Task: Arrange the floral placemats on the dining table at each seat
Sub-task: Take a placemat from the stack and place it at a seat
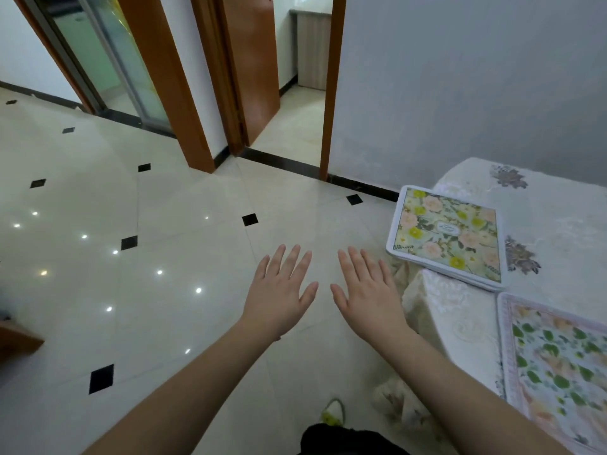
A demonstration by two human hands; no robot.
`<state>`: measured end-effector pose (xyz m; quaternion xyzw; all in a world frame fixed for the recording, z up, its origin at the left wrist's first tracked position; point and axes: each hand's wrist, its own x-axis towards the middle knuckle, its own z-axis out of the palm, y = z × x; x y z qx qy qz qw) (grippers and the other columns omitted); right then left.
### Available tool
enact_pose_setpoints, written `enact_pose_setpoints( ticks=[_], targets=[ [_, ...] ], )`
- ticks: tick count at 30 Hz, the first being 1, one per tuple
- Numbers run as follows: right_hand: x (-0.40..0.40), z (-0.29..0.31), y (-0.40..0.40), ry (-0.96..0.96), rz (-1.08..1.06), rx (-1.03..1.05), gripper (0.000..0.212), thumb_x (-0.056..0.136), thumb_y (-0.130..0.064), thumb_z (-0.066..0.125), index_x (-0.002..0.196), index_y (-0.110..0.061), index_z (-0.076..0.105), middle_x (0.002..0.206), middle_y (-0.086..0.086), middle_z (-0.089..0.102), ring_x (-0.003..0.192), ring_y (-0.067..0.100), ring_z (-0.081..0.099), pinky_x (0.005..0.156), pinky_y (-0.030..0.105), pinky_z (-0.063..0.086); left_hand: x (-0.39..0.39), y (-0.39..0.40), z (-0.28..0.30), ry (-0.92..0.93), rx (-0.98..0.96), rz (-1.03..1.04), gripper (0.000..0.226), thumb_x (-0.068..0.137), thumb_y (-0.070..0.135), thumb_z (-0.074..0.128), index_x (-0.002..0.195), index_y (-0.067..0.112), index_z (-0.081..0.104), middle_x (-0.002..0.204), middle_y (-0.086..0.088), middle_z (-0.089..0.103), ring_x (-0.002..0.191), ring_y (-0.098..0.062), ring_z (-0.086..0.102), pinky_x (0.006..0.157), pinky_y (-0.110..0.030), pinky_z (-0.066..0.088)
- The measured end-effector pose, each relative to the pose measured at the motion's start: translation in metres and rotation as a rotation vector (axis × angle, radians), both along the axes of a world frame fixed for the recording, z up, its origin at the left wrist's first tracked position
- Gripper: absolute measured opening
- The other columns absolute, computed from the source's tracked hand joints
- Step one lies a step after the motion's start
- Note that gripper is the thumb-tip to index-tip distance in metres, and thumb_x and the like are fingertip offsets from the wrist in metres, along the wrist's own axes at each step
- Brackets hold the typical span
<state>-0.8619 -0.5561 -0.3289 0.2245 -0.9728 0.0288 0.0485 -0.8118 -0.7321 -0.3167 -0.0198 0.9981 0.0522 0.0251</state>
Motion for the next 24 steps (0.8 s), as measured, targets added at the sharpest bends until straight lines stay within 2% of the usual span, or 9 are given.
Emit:
enact_pose_setpoints(
  ticks=[5,9,14,16,21,24],
  targets=[
    [-0.060,0.004,0.002,-0.030,-0.033,-0.052,0.063,0.096,-0.047,0.029,0.148,-0.014,0.041,0.149,0.010,0.046,0.139,0.030,0.042,0.113,0.042,0.011,-0.067,0.005,0.009,0.006,-0.018,-0.039,0.084,0.084,0.064,-0.020,0.159,0.031,-0.003,0.168,0.004,-0.002,0.154,-0.020,-0.010,0.124,-0.041,-0.005],
    [-0.097,0.004,0.002,-0.028,-0.028,-0.058,0.061,0.096,-0.046,0.030,0.146,-0.014,0.044,0.148,0.009,0.048,0.137,0.029,0.045,0.114,0.044,0.016,-0.107,0.007,0.010,0.015,-0.033,-0.043,0.096,0.075,0.066,-0.037,0.159,0.031,-0.004,0.168,0.003,-0.003,0.154,-0.020,-0.012,0.125,-0.042,-0.007],
    [-0.133,0.001,-0.001,-0.066,-0.040,-0.085,0.061,0.096,-0.045,0.028,0.147,-0.015,0.043,0.149,0.009,0.047,0.138,0.028,0.043,0.115,0.048,0.028,-0.148,0.006,0.008,-0.008,-0.024,-0.058,0.081,0.087,0.064,-0.018,0.159,0.030,-0.003,0.168,0.003,-0.007,0.153,-0.019,-0.016,0.123,-0.039,-0.012],
    [-0.146,0.001,-0.006,-0.074,-0.046,-0.090,0.061,0.096,-0.045,0.026,0.147,-0.015,0.043,0.150,0.009,0.046,0.140,0.028,0.041,0.114,0.049,0.029,-0.164,0.002,0.007,0.007,-0.027,-0.075,0.084,0.087,0.065,-0.022,0.160,0.029,0.001,0.168,0.003,-0.004,0.154,-0.020,-0.014,0.123,-0.040,-0.011],
    [-0.183,0.001,-0.024,-0.108,-0.037,-0.078,0.069,0.095,-0.050,0.007,0.156,-0.020,0.021,0.162,0.005,0.022,0.150,0.024,0.015,0.121,0.045,0.008,-0.206,-0.017,0.000,0.001,-0.020,-0.114,0.095,0.076,0.066,-0.036,0.159,0.030,-0.004,0.168,0.003,-0.007,0.153,-0.020,-0.016,0.124,-0.042,-0.009],
    [-0.205,0.000,-0.042,-0.146,-0.042,-0.056,0.074,0.091,-0.051,-0.002,0.157,-0.022,0.012,0.164,0.003,0.013,0.152,0.023,0.007,0.120,0.044,0.000,-0.234,-0.035,-0.005,-0.006,-0.005,-0.125,0.099,0.073,0.066,-0.039,0.159,0.031,-0.006,0.168,0.003,-0.010,0.153,-0.020,-0.018,0.124,-0.042,-0.009]
  ],
)
